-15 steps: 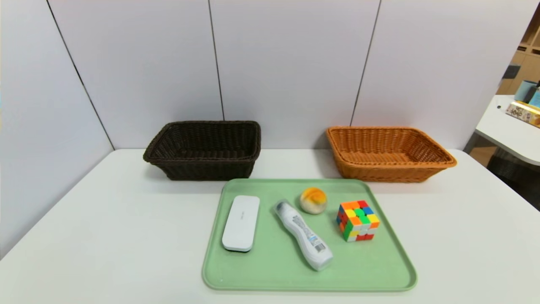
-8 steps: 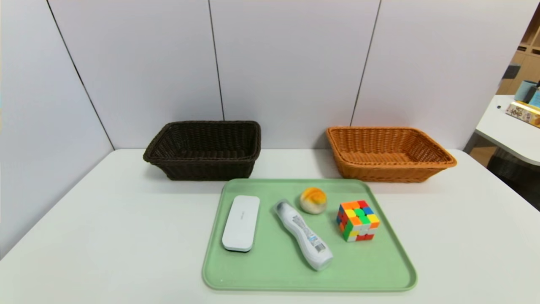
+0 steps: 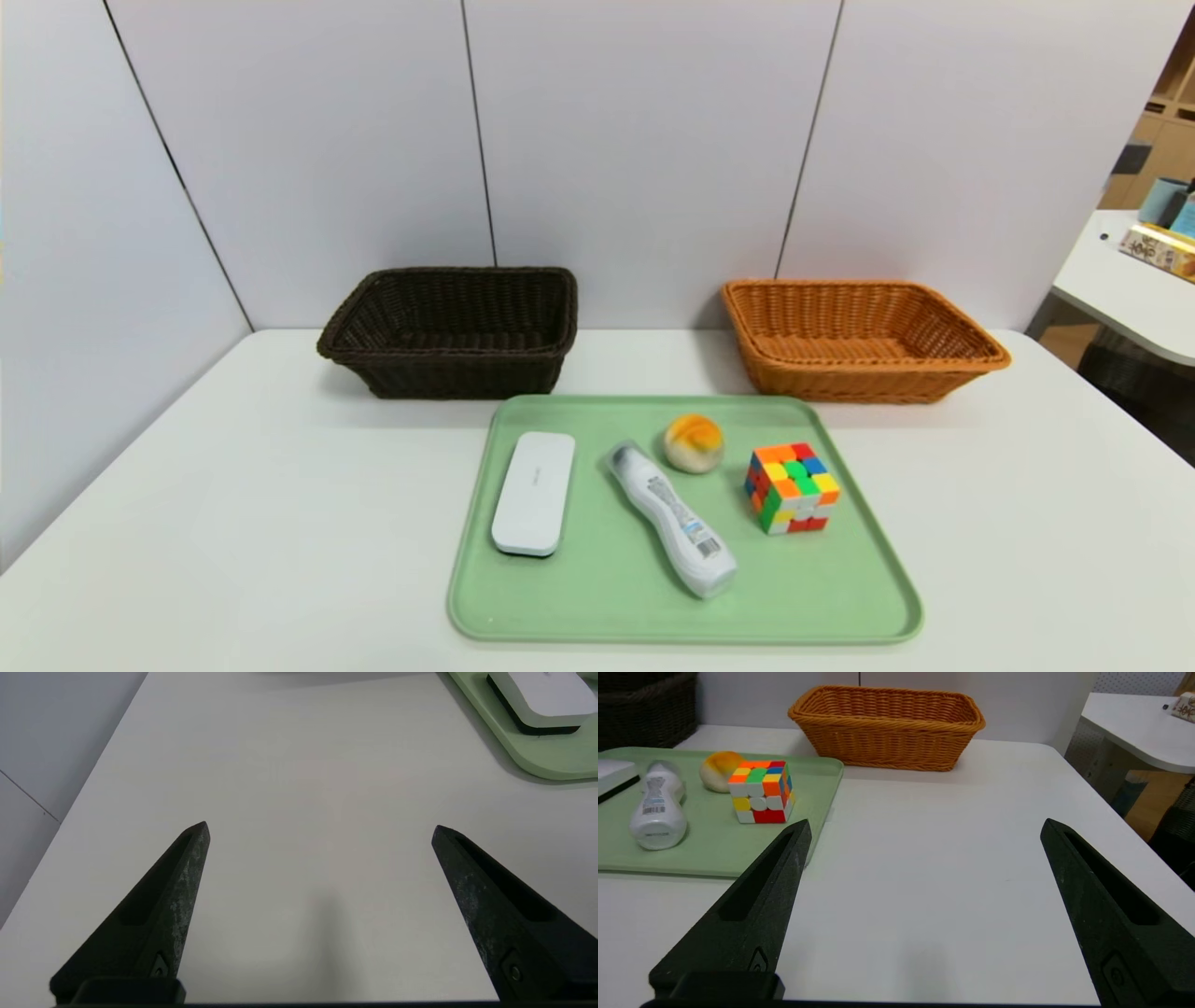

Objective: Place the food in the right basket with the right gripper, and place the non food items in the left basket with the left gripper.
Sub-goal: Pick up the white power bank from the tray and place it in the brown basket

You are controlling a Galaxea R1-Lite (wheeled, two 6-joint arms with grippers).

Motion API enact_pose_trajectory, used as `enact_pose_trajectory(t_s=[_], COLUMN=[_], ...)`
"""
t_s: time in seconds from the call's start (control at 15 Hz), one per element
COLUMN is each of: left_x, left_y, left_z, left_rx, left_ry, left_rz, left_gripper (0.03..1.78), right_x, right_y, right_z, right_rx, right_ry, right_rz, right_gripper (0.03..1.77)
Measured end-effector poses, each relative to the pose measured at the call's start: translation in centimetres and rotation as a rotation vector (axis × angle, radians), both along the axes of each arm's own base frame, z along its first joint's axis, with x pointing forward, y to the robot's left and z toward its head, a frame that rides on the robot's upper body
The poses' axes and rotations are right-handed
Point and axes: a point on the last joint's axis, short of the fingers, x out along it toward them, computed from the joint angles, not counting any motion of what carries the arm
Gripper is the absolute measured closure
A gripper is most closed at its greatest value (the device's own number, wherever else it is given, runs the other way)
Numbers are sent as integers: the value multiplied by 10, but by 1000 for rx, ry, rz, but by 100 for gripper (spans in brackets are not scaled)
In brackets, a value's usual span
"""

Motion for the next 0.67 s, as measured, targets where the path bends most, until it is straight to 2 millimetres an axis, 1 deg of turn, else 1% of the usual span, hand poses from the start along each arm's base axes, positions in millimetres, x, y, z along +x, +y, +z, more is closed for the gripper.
enact_pose_trajectory(t_s=[0.13, 0.27, 0.47, 0.67], left_x=[3, 9, 26, 52], left_y=[0, 0, 0, -1], left_z=[10, 25, 56, 89], left_rx=[-2, -11, -29, -55], left_ry=[20, 47, 103, 174], left_rz=[-4, -13, -22, -49], left_gripper=[12, 12, 12, 12], right_x=[-6, -5, 9, 27], right_y=[0, 0, 0, 0], right_z=[13, 27, 45, 64], right_rx=[0, 1, 2, 13], right_ry=[35, 73, 182, 300], right_rz=[-2, -5, 1, 18], right_gripper=[10, 10, 10, 10])
